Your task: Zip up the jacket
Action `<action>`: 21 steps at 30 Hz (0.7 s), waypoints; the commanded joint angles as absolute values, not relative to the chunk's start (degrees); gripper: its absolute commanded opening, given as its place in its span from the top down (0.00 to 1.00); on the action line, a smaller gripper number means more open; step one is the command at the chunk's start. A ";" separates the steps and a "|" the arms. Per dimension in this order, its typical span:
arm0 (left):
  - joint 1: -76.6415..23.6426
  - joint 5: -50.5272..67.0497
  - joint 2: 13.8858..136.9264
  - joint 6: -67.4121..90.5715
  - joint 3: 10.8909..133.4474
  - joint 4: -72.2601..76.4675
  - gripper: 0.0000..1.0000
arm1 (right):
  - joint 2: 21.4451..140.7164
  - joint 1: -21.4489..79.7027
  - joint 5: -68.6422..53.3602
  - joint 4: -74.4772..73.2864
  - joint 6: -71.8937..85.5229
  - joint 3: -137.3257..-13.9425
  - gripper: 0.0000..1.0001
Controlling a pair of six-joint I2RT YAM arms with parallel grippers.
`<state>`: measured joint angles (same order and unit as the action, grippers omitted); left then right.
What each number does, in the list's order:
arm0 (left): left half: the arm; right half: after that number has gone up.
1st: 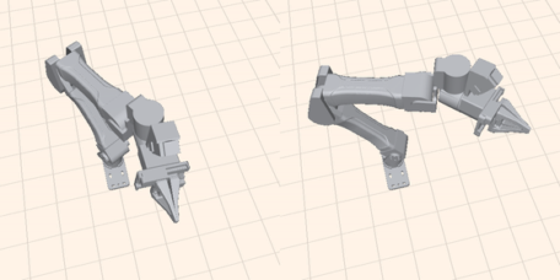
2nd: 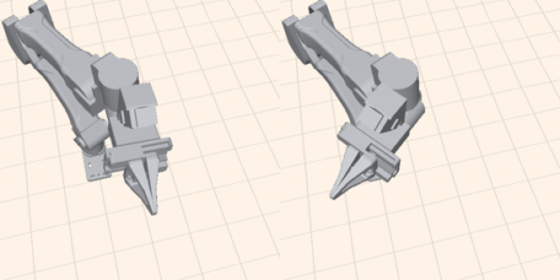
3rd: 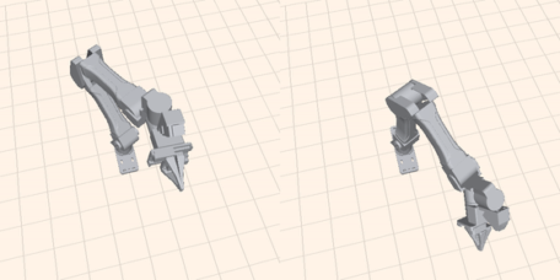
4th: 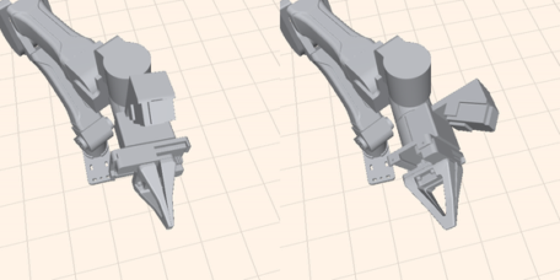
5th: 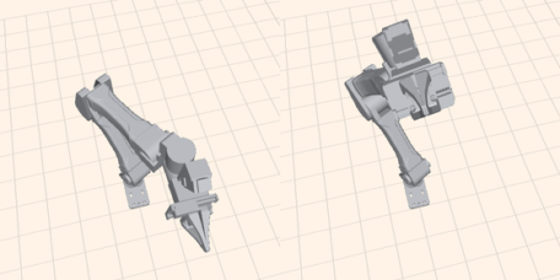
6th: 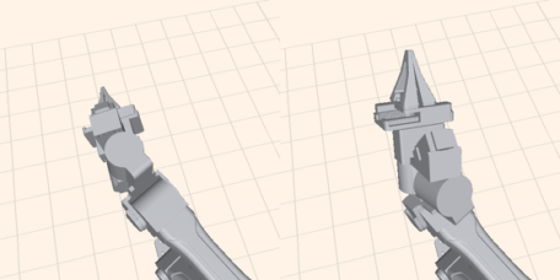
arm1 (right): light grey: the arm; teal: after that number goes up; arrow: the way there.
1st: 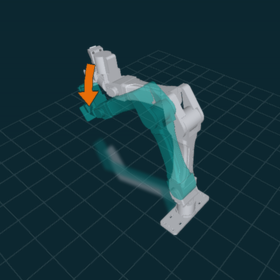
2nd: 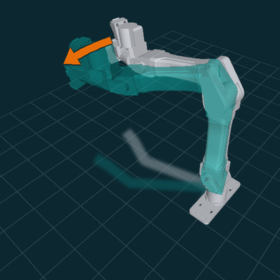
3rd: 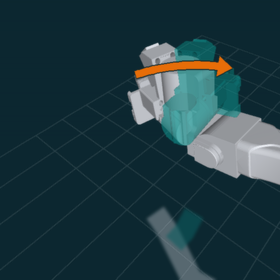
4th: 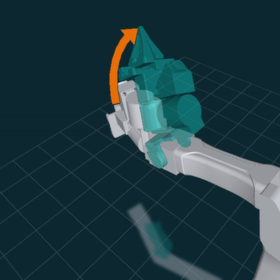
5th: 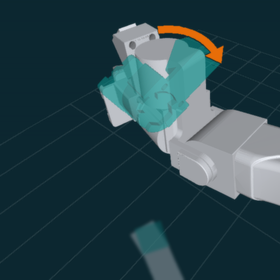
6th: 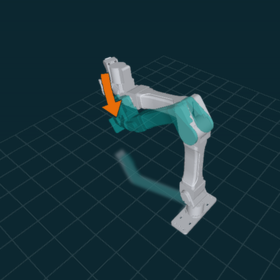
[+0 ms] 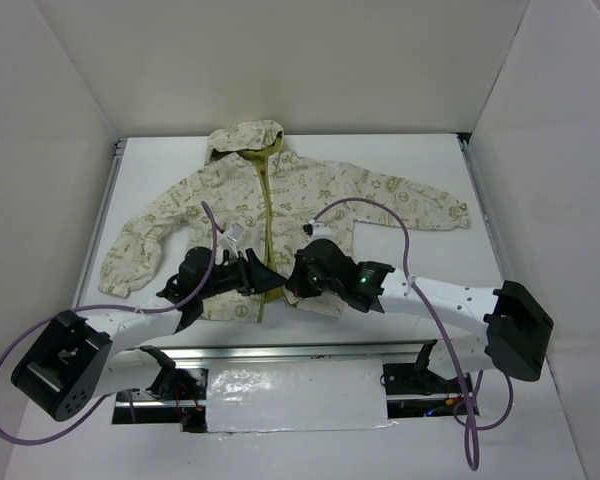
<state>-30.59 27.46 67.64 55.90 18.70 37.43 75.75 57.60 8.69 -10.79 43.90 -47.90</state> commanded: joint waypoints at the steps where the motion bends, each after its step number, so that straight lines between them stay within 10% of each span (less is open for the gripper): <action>1: -30.85 29.96 69.08 56.34 17.76 46.92 0.36 | 73.04 58.01 7.21 -6.95 44.47 -47.02 1.00; 5: -30.85 32.33 71.71 58.62 15.56 56.75 0.45 | 72.95 57.83 5.98 -6.15 44.47 -46.67 1.00; 8: -30.85 33.39 74.43 60.20 15.12 61.08 0.80 | 72.86 57.31 6.15 -6.85 44.47 -46.58 1.00; 13: -30.85 32.87 74.01 59.51 15.12 58.99 1.00 | 70.15 56.25 5.80 -6.33 43.69 -44.83 0.97; 16: -30.85 32.17 72.16 58.01 15.99 55.12 1.00 | 66.73 55.46 1.96 -2.74 41.05 -41.76 0.59; 21: -30.94 32.78 68.56 57.39 16.96 52.91 1.00 | 62.05 53.44 -10.71 6.84 35.43 -34.55 0.43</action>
<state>-30.59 31.68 71.11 59.66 15.11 51.33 64.42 54.24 -1.91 -1.63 39.88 -36.95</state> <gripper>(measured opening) 0.051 0.551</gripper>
